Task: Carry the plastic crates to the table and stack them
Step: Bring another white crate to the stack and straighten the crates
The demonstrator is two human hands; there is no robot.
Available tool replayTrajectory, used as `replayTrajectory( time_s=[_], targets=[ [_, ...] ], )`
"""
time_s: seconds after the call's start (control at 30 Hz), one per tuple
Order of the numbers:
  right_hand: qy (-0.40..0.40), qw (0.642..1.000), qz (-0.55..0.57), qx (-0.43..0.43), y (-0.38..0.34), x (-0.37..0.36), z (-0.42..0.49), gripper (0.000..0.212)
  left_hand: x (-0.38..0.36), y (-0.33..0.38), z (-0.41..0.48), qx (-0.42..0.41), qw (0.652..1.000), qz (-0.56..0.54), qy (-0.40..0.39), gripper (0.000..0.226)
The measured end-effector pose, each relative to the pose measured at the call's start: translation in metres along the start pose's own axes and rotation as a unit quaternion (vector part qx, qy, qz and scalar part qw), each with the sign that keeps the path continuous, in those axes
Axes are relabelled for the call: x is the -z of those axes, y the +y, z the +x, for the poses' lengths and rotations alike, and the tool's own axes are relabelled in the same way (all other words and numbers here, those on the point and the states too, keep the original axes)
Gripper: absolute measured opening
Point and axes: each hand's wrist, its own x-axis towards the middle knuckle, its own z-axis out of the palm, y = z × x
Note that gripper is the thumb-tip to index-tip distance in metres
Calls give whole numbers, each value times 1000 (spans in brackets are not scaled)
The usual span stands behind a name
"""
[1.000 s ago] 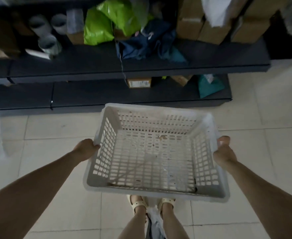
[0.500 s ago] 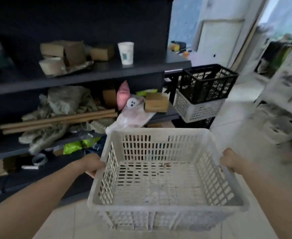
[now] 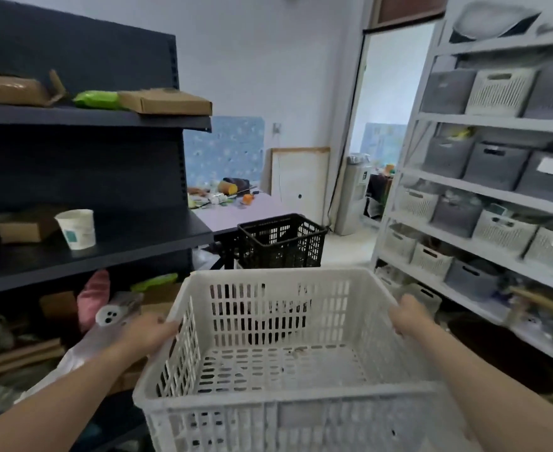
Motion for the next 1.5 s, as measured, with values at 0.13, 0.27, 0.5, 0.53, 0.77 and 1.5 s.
replayTrajectory(
  time_s=[0.13, 0.27, 0.5, 0.53, 0.77, 1.5],
  targets=[
    [21, 998, -38, -44, 27, 11, 79, 16, -36, 66, 70, -45, 999, -24, -9, 33],
    [22, 997, -32, -73, 69, 15, 170, 16, -75, 124, 148, -60, 997, -24, -47, 35],
    [53, 995, -4, -85, 90, 41, 289, 30, -123, 223, 260, -76, 991, 21, -105, 35],
    [63, 994, 0, -84, 86, 47, 310, 31, -127, 238, 279, -85, 990, 29, -105, 36],
    [64, 997, 1, -54, 32, 80, 499, 16, -132, 343, 409, -111, 993, 37, 3, 43],
    [32, 988, 98, 113, -274, -14, 969, 12, -65, 447, 796, 91, 977, -73, 180, 34]
  ],
)
